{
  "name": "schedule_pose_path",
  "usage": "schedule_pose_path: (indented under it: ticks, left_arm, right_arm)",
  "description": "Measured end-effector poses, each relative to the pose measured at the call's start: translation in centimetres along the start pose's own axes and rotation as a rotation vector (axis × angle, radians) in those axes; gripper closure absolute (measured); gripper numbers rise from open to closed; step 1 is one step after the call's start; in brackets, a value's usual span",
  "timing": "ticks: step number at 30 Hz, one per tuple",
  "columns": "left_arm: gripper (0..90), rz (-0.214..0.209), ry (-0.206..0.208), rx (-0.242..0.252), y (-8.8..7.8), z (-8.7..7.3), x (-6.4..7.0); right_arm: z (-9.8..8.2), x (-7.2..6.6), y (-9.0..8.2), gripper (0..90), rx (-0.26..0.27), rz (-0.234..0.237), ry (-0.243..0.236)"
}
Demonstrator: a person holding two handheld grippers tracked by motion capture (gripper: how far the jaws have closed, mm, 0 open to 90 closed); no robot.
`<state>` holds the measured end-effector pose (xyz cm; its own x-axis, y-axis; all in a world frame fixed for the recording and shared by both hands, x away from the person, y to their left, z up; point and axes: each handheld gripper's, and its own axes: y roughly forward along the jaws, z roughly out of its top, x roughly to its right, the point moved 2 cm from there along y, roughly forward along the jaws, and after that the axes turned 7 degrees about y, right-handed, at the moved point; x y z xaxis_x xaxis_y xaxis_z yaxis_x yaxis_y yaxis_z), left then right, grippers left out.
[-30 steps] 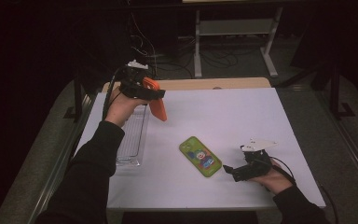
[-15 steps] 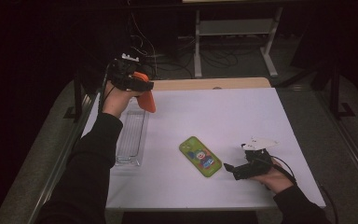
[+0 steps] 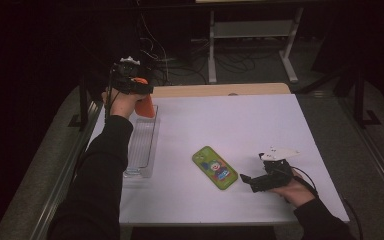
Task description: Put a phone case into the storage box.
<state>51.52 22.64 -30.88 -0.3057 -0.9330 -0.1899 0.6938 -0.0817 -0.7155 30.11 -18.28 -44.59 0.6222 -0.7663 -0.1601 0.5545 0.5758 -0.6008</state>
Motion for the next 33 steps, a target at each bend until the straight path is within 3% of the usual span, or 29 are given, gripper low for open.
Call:
schedule_pose_path:
  ticks: [10,21,33]
  left_arm:
    - [14.6,0.071,-0.034,-0.064,2.0,-0.2,0.0]
    - [14.4,0.102,-0.041,-0.115,4.1,-0.6,0.9]
    - [14.4,0.119,-0.084,-0.151,5.4,-1.2,0.9]
  right_arm:
    - [0.1,0.0,0.1,0.0,0.009,0.008,-0.006]
    - [0.0,0.0,0.1,0.0,0.002,0.02,-0.005]
    - [0.1,0.1,0.0,0.0,0.004,0.025,0.006]
